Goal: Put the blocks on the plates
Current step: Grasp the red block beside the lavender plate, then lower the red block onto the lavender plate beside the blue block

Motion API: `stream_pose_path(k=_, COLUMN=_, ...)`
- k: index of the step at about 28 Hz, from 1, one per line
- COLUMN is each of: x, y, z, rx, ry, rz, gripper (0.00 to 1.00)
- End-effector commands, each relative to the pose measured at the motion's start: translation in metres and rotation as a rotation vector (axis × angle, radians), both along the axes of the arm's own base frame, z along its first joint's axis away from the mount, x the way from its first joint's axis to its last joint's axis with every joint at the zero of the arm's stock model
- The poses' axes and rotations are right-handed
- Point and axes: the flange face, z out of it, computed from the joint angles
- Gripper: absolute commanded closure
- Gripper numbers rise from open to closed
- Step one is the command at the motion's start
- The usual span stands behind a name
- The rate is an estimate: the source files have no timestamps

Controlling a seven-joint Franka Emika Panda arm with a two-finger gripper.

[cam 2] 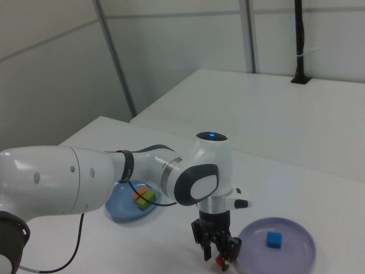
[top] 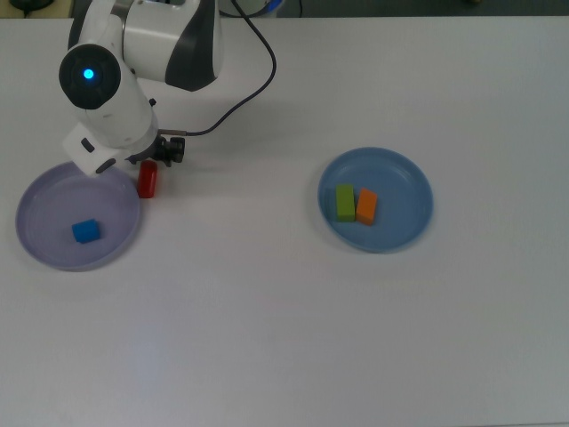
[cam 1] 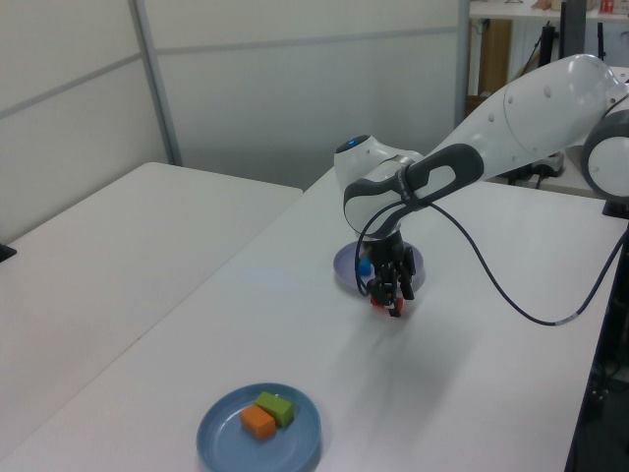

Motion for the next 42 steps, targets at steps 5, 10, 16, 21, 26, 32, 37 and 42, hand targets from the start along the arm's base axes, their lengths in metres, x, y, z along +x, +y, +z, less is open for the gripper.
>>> stream_pose_path(k=5, x=0.006, y=0.003, z=0.004, rx=-0.005, ry=-0.051, rz=0.018, gripper=0.51)
stream_pose_path(k=10, x=0.01, y=0.012, z=-0.008, rx=-0.006, ry=-0.045, rz=0.032, gripper=0.51)
stream_pose_path(k=16, x=0.011, y=0.012, z=-0.011, rx=-0.013, ry=-0.047, rz=0.038, gripper=0.84)
stream_pose_path(k=21, x=0.012, y=0.017, z=-0.003, rx=-0.014, ry=-0.056, rz=0.047, gripper=1.0)
stream_pose_path(k=26, x=0.015, y=0.028, z=0.021, rx=-0.014, ry=-0.078, rz=0.058, gripper=1.0)
stream_pose_path(k=32, x=0.023, y=0.017, z=0.047, rx=-0.02, ry=-0.116, rz=0.052, gripper=1.0)
stream_pose_path(k=37, x=0.021, y=-0.002, z=0.048, rx=-0.021, ry=-0.127, rz=0.04, gripper=1.0)
stream_pose_path(k=42, x=0.031, y=-0.031, z=0.05, rx=-0.033, ry=-0.186, rz=-0.005, gripper=1.0)
